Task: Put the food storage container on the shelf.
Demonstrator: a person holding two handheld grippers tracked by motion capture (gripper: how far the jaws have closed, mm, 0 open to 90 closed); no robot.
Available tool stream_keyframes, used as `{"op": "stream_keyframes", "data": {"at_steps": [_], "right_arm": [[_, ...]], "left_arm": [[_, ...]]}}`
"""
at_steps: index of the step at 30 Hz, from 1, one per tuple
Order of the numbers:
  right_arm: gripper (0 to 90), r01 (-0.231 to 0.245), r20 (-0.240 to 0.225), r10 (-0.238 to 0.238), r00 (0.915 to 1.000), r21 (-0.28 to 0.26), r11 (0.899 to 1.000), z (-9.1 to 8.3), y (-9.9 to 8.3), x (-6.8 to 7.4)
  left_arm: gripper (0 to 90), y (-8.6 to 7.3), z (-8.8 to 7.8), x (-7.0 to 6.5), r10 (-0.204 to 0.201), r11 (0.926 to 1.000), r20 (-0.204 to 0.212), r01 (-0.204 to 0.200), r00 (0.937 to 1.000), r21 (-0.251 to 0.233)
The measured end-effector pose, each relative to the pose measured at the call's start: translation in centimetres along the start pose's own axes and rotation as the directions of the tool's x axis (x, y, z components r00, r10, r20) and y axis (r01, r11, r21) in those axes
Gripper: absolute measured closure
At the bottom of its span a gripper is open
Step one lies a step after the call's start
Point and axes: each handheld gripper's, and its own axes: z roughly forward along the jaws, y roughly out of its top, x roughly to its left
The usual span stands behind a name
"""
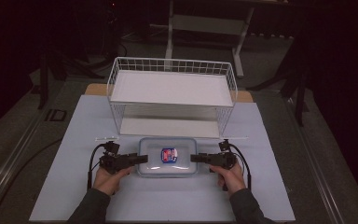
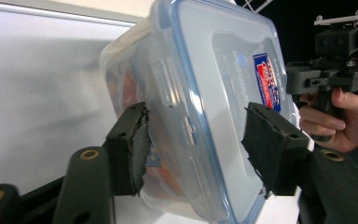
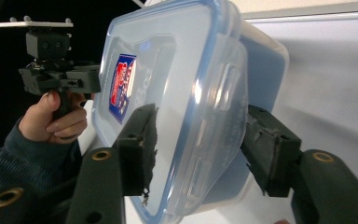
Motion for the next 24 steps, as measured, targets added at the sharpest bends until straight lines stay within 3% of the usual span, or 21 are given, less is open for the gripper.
{"op": "stream_keyframes", "data": {"at_steps": [3,12,24], "right_arm": [[48.5,0.02,0.002,-0.02,0.9998,0.004,1.0,-0.3,-0.3,0.4],[50.8,0.049,-0.001,-0.049,0.9988,0.01,0.999,-0.8,-0.9,1.2],[48.6,0.097,0.063,-0.097,0.9933,0.004,0.995,-0.7,-1.0,2.4]], "left_arm": [[45.4,-0.2,-0.4,-0.5,0.019,0.9998,-0.01,-0.019,0.9998,0.002],[51.4,-0.9,-1.2,-0.8,0.039,0.9992,0.013,-0.039,0.9991,0.001],[51.3,-0.9,-1.3,-1.3,0.051,0.9986,-0.013,-0.051,0.9986,-0.011]]}}
